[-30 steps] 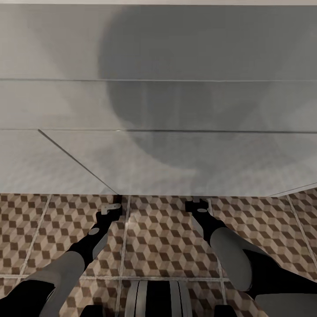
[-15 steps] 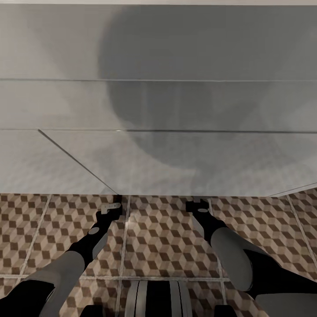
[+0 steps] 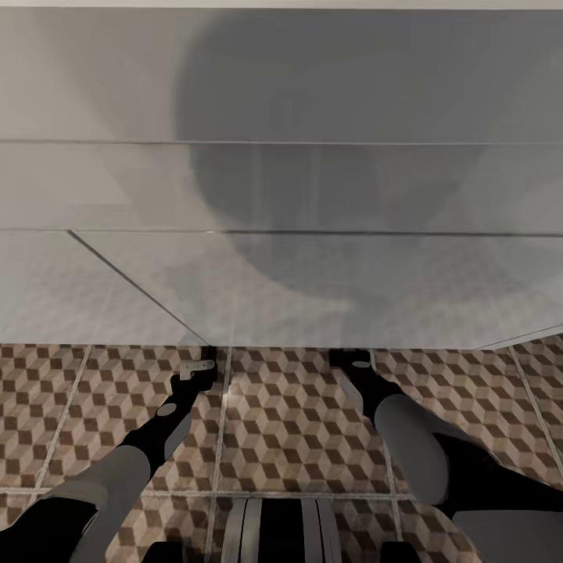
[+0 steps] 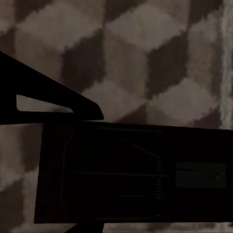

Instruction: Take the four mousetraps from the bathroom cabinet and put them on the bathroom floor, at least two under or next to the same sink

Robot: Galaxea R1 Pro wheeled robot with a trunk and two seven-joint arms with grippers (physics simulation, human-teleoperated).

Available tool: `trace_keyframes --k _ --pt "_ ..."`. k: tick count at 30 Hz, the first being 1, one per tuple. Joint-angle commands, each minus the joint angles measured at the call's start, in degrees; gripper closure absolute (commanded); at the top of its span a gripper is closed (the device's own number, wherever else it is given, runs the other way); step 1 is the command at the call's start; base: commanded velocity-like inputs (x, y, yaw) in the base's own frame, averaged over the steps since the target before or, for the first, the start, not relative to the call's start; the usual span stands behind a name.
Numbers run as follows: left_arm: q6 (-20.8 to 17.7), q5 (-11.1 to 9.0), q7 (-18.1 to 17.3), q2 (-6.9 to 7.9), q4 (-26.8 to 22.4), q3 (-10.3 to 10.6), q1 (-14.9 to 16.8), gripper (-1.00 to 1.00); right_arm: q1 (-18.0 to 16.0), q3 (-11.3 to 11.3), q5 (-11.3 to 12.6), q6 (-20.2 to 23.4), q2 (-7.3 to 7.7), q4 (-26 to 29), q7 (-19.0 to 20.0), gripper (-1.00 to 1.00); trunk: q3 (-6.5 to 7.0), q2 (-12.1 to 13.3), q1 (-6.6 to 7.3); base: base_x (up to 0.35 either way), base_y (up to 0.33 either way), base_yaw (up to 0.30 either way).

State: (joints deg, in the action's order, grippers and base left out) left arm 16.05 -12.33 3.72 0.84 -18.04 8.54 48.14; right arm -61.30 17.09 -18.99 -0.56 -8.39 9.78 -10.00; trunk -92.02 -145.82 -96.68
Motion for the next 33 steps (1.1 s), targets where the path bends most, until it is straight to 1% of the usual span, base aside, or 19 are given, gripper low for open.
trace_keyframes --k 1,11,33 --pt "0.2 -0.2 0.5 0.04 0.0 0.5 0.0 1.0 -0.4 0.5 -0.4 0.3 -0.04 0.0 0.0 1.0 -0.03 0.0 0.01 0.0 0.0 0.0" --pt "0.1 -0.2 0.5 -0.04 0.0 0.5 0.0 1.0 -2.2 0.8 -0.3 1.8 0.04 -0.1 0.2 1.0 -0.03 0.0 0.01 0.0 0.0 0.0" --pt "0.1 -0.3 0.5 -0.04 0.0 0.5 0.0 1.0 -2.4 1.0 -0.3 1.7 -0.08 -2.1 0.6 1.0 -0.03 0.0 0.01 0.0 0.0 0.0"
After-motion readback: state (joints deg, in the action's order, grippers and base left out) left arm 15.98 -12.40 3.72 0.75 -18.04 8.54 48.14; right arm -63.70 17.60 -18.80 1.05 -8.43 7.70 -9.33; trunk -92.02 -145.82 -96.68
